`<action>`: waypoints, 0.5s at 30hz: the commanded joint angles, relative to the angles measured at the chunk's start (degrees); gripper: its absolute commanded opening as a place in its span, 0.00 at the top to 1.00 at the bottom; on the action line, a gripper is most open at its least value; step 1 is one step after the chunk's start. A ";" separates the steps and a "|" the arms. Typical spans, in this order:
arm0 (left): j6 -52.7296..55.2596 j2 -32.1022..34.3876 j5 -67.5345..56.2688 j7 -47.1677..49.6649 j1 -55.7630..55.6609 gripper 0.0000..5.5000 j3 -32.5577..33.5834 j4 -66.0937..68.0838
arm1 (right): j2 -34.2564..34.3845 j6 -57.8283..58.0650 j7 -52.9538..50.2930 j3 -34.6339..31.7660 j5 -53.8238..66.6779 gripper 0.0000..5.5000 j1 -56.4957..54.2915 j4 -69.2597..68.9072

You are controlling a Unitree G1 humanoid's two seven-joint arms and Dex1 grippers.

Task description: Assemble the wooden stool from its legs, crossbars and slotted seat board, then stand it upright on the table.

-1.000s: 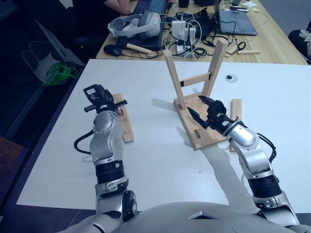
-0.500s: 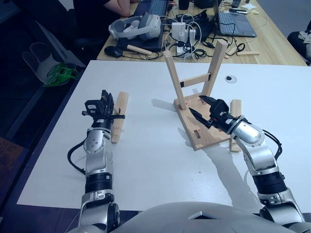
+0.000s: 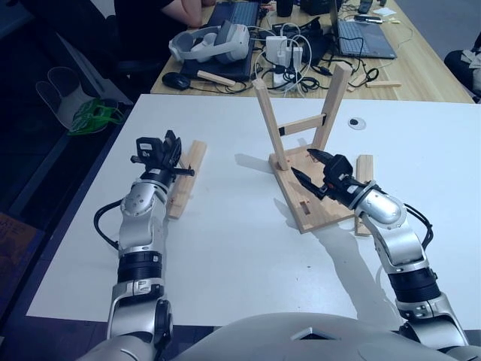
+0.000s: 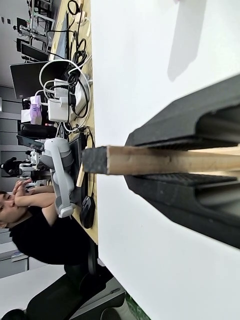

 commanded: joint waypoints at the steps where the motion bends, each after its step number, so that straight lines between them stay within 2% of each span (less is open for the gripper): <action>1: 8.85 -2.61 0.64 0.15 6.76 0.93 -3.27 2.23 | 0.46 -0.04 -0.73 0.45 -0.43 0.47 0.33 -0.80; 8: -1.70 -2.44 2.98 4.67 6.23 0.93 -1.21 -0.39 | 0.26 -0.05 -0.95 0.31 -0.35 0.47 0.66 -0.53; 9: -3.29 -2.39 2.81 5.14 5.77 0.86 -0.65 -0.93 | 0.32 -0.13 -1.06 0.39 -0.44 0.47 0.75 -0.43; 15: -5.51 -0.58 2.60 6.06 2.45 0.72 0.97 -6.44 | 0.59 -0.43 -1.84 0.40 -0.61 0.47 1.23 -0.12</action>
